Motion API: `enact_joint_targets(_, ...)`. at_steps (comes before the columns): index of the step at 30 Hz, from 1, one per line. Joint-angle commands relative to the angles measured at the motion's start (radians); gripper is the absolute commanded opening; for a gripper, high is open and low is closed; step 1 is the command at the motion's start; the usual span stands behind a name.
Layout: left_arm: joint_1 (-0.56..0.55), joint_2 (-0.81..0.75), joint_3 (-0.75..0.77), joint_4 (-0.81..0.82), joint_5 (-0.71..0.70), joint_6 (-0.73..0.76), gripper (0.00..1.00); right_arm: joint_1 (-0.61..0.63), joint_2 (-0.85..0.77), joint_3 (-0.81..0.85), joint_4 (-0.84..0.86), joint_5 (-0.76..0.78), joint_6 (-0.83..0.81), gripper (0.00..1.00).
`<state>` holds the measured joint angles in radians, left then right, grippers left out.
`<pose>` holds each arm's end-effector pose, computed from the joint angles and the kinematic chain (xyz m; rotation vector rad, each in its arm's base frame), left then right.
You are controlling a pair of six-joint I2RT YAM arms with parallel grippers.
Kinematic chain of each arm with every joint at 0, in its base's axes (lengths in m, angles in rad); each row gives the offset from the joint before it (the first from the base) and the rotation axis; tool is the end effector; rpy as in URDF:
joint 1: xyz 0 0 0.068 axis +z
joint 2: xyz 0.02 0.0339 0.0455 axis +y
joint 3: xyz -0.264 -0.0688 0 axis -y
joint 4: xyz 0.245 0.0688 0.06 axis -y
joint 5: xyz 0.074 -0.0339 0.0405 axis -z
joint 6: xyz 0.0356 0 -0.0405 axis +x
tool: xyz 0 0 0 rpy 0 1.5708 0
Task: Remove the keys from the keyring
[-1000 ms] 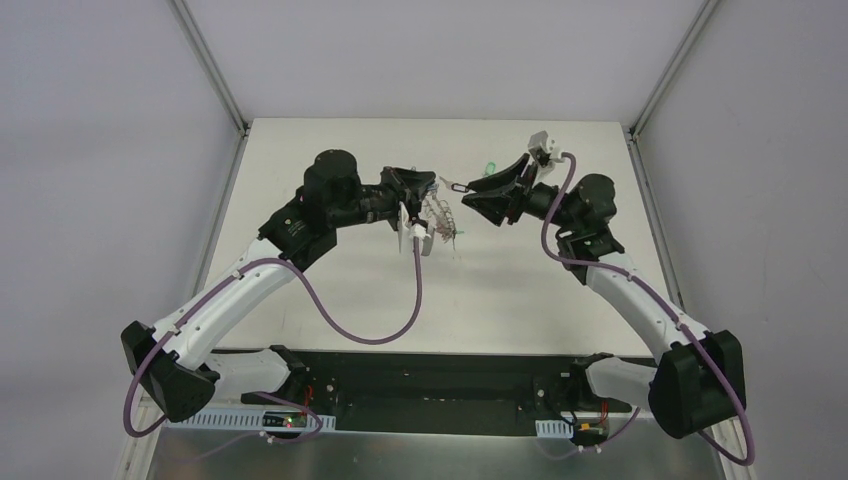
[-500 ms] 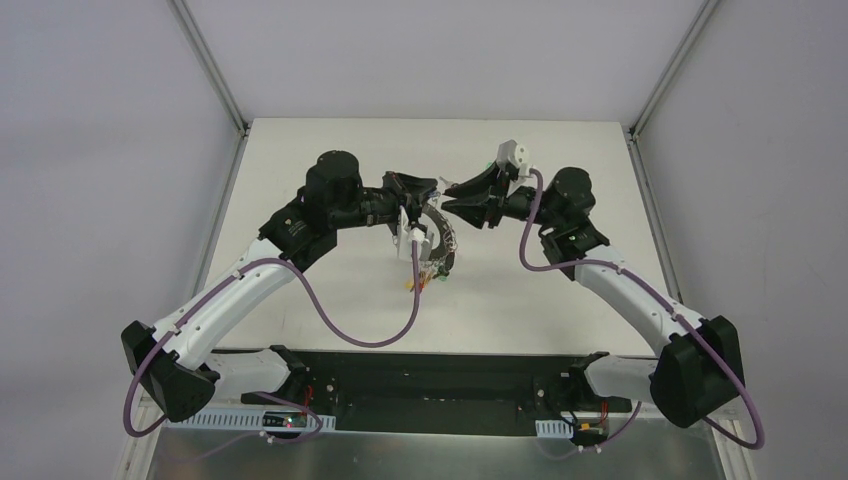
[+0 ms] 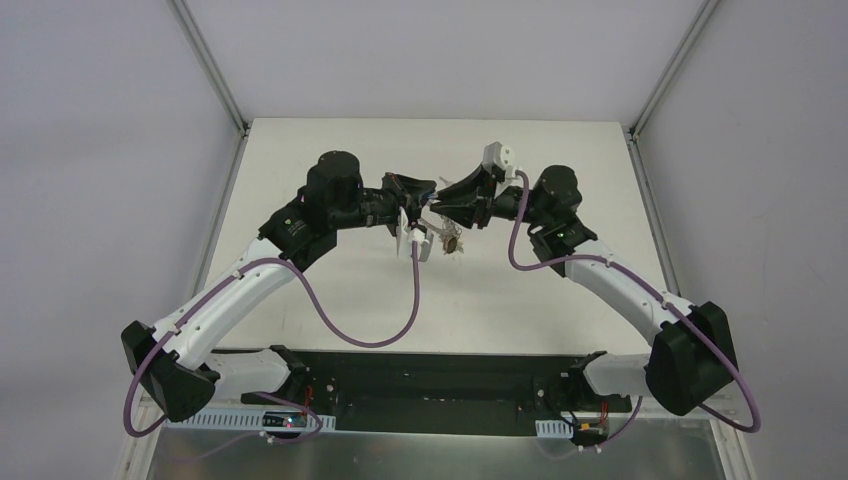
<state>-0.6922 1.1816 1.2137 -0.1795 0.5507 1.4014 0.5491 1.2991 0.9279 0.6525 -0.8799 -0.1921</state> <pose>0.1929 -0.1841 0.4103 1.6282 0.4770 0.0569 0.2349 0.1759 0.3617 -1.1607 0.8658 0.8584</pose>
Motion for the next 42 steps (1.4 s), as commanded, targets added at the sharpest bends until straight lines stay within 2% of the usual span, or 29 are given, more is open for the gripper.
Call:
enact_joint_targets(1, 0.000, -0.025, 0.053, 0.048, 0.053, 0.015, 0.00, 0.010, -0.002, 0.056, 0.067, -0.021, -0.030, 0.30)
enact_joint_targets(3, 0.001, -0.026, 0.053, 0.047, 0.053, 0.014, 0.00, 0.011, -0.005, 0.059, 0.067, -0.020, -0.032, 0.27)
enact_joint_targets(9, 0.001, -0.025, 0.049, 0.042, 0.057, 0.015, 0.00, 0.013, -0.014, 0.066, 0.064, -0.048, -0.022, 0.26)
enact_joint_targets(17, 0.001, -0.028, 0.058, 0.043, 0.066, 0.008, 0.00, 0.041, -0.005, 0.074, 0.064, -0.060, -0.025, 0.32)
enact_joint_targets(22, 0.000, -0.031, 0.063, 0.043, 0.075, 0.003, 0.00, 0.050, 0.000, 0.082, 0.063, -0.043, -0.025, 0.29)
enact_joint_targets(27, 0.001, -0.041, 0.063, 0.043, 0.078, -0.002, 0.00, 0.050, -0.008, 0.069, 0.092, 0.039, -0.002, 0.21)
enact_joint_targets(37, 0.000, -0.048, 0.056, 0.043, 0.074, -0.004, 0.00, 0.050, 0.022, 0.016, 0.370, 0.066, 0.212, 0.18)
enact_joint_targets(40, 0.001, -0.053, 0.053, 0.043, 0.070, -0.005, 0.00, 0.049, 0.030, 0.014, 0.394, 0.074, 0.239, 0.18)
enact_joint_targets(41, 0.002, -0.054, 0.052, 0.043, 0.070, -0.004, 0.00, 0.049, 0.031, 0.013, 0.396, 0.080, 0.244, 0.18)
enact_joint_targets(42, 0.001, -0.056, 0.052, 0.043, 0.069, -0.005, 0.00, 0.050, 0.030, 0.012, 0.401, 0.085, 0.248, 0.13)
